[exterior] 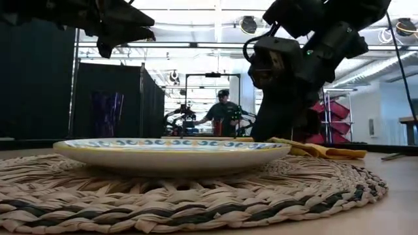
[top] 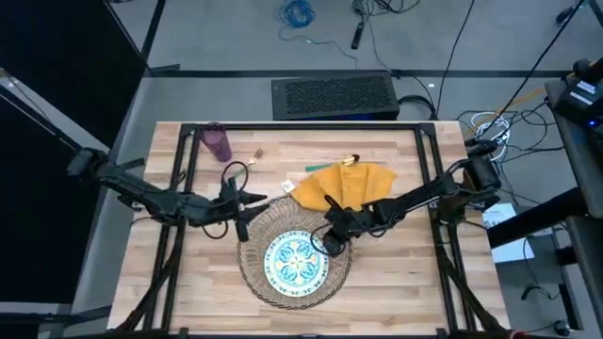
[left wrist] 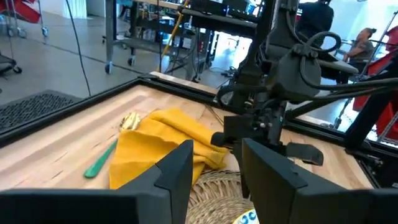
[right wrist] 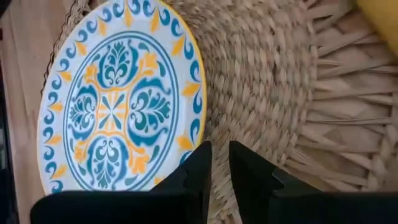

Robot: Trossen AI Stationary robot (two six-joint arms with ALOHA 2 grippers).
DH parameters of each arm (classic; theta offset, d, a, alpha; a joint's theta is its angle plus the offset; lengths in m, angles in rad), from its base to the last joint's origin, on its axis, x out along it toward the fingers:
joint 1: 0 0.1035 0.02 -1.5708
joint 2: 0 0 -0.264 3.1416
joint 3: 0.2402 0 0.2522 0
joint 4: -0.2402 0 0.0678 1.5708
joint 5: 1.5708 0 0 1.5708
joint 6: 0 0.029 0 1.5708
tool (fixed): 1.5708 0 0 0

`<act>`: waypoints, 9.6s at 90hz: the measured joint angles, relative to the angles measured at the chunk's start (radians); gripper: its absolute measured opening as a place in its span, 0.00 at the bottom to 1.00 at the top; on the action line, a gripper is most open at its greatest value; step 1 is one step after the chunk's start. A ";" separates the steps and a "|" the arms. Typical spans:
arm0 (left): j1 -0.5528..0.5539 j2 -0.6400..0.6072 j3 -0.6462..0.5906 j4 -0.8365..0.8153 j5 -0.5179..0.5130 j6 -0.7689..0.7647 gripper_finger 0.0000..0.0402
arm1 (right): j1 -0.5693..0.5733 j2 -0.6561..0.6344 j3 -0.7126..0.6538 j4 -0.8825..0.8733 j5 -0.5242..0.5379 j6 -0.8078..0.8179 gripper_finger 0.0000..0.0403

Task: Set table place
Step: Put the blue patterned plate on the brown tablemat, then fold the yellow table napkin

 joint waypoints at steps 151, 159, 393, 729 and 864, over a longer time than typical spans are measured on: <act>0.000 0.000 0.001 -0.022 0.024 0.002 0.30 | 0.055 0.101 0.002 0.121 -0.013 0.131 0.29; 0.000 0.000 0.001 -0.020 0.024 0.002 0.30 | 0.055 0.102 0.002 0.123 -0.018 0.124 0.17; 0.005 0.000 0.000 -0.226 0.079 -0.105 0.30 | -0.238 -0.039 0.355 -0.557 0.236 -0.480 0.33; 0.723 0.347 0.100 0.165 0.939 -0.001 0.30 | -0.805 -0.270 -0.220 -0.650 0.242 -0.227 0.24; 0.650 0.346 0.100 0.277 0.891 -0.058 0.30 | -0.447 -0.427 0.130 -0.185 0.058 -0.433 0.00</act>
